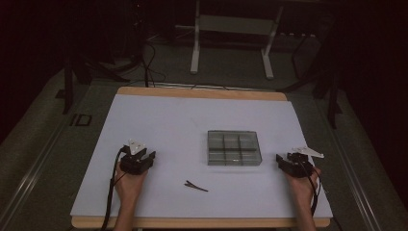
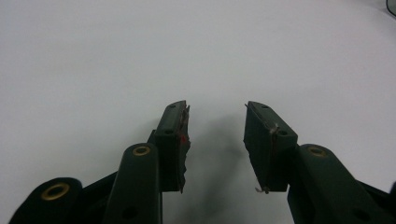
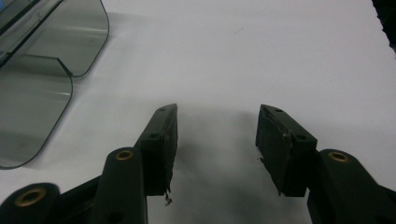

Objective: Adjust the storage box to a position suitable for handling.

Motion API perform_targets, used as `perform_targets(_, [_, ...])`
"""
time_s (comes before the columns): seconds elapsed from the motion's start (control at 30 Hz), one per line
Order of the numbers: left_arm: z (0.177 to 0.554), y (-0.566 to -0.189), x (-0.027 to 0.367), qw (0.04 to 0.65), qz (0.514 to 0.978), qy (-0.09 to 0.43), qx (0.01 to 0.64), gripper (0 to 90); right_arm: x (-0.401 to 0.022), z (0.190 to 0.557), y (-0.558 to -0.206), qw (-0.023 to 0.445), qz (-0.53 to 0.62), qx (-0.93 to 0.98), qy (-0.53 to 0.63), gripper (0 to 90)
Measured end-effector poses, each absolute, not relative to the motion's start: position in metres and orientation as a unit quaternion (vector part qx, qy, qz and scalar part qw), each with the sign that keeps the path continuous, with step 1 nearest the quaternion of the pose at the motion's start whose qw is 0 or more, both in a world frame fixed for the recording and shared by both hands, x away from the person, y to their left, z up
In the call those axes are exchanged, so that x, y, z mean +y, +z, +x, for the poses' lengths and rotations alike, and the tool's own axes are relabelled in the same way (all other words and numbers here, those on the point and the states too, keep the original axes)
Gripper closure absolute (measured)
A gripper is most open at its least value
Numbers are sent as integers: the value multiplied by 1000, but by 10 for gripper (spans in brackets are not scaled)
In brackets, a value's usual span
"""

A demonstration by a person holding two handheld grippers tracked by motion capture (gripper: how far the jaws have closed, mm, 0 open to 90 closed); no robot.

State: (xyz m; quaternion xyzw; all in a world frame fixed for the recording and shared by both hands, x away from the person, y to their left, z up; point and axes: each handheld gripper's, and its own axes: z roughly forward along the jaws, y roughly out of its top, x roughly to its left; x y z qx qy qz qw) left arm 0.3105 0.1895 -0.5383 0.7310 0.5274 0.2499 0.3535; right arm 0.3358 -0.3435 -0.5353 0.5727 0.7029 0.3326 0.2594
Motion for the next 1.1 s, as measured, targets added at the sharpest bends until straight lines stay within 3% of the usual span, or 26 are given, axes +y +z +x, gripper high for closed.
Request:
perform_targets(0.73, [308,-535,188,387,728,243,511,611,-337,337,-535,263,549,726,319,482])
perform_targets(1.1, [307,-531,191,389,726,229,518,632,-330,332,-521,266,537,722,345,678])
